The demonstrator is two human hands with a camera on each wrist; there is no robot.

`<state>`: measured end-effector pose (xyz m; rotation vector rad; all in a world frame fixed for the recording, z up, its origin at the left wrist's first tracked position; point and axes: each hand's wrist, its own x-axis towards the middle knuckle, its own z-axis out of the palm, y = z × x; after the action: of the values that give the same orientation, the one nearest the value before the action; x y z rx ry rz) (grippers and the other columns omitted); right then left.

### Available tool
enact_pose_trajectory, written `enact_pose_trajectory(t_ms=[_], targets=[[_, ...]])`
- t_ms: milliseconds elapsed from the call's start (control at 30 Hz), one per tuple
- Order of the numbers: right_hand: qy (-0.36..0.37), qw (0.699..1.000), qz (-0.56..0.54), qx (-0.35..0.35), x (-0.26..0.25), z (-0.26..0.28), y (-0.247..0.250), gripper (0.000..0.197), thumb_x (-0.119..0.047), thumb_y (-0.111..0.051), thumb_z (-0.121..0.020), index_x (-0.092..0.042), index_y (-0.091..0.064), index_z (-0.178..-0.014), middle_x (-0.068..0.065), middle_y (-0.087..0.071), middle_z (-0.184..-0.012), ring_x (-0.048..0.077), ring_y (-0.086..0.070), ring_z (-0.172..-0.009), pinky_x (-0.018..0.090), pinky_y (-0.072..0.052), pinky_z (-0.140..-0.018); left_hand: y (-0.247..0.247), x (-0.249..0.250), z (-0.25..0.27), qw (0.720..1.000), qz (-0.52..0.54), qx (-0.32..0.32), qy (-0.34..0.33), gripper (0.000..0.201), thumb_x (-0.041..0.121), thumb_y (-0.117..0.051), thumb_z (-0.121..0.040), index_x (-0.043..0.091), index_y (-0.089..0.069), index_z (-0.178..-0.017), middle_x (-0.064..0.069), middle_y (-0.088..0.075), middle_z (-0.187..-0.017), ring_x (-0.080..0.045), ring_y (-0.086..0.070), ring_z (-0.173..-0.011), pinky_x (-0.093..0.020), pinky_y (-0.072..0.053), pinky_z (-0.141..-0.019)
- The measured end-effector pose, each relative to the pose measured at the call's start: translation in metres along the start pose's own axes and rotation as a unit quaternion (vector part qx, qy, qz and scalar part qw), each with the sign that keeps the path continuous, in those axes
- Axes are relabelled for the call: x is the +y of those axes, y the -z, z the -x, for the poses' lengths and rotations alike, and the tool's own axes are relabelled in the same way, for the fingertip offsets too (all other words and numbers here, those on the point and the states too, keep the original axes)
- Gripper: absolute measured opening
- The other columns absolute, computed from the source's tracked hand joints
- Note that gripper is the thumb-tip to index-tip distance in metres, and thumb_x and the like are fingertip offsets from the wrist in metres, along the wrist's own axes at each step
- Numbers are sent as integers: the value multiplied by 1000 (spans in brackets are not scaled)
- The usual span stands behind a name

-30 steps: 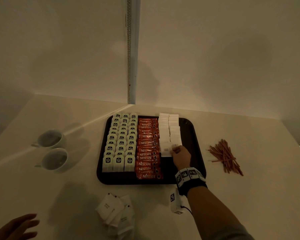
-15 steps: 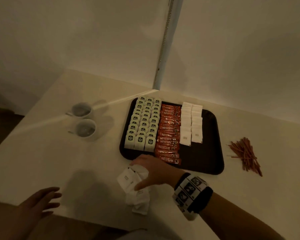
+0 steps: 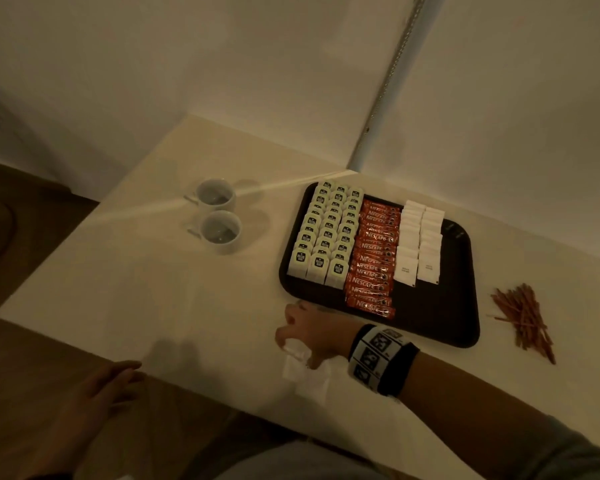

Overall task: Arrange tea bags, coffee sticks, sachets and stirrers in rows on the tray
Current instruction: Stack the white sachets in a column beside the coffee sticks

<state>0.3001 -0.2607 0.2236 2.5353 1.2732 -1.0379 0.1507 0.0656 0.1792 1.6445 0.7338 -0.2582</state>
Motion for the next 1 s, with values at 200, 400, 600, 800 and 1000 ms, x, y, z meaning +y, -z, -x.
enact_pose_trajectory(t_ms=[200,400,600,800,1000], targets=[[-2,998,-1,67,-6,-1,-9,39,-17,-59,-82,-23,-43,-118,7,-44,-118,27,-41,-106,38,-47,-83,2,2,-4,1000,4,-9,-14,21,11,-45,-98,17,-65,-98,-15,-67,-100,-33,-61,-86,-36,-48,-71],[4,992,27,121,-5,-6,-19,31,-24,-46,-93,-21,-46,-123,11,-50,-114,29,-46,-102,40,-48,-84,0,14,-7,999,-15,-23,-31,20,11,-47,-97,15,-66,-101,-13,-69,-100,-35,-63,-90,-37,-49,-74],[-14,991,-14,134,-2,-10,-23,41,-15,-54,-89,-23,-41,-127,12,-45,-123,29,-42,-112,41,-47,-90,0,25,-13,999,-12,-26,-27,20,11,-46,-98,16,-65,-100,-13,-68,-101,-35,-62,-88,-39,-47,-75],[-18,986,-56,159,2,-11,-26,23,-16,-43,-95,-25,-42,-116,8,-41,-112,21,-35,-98,28,-40,-74,-7,40,-17,998,-11,-41,-34,19,11,-47,-98,14,-66,-101,-15,-68,-102,-33,-62,-87,-38,-46,-72],[-50,956,-216,194,6,4,-8,31,0,-47,-88,-24,-53,-107,3,-42,-112,18,-37,-103,26,-42,-84,-35,86,-16,994,-35,-64,-76,19,13,-47,-98,13,-66,-102,-11,-69,-101,-33,-64,-90,-39,-48,-77]])
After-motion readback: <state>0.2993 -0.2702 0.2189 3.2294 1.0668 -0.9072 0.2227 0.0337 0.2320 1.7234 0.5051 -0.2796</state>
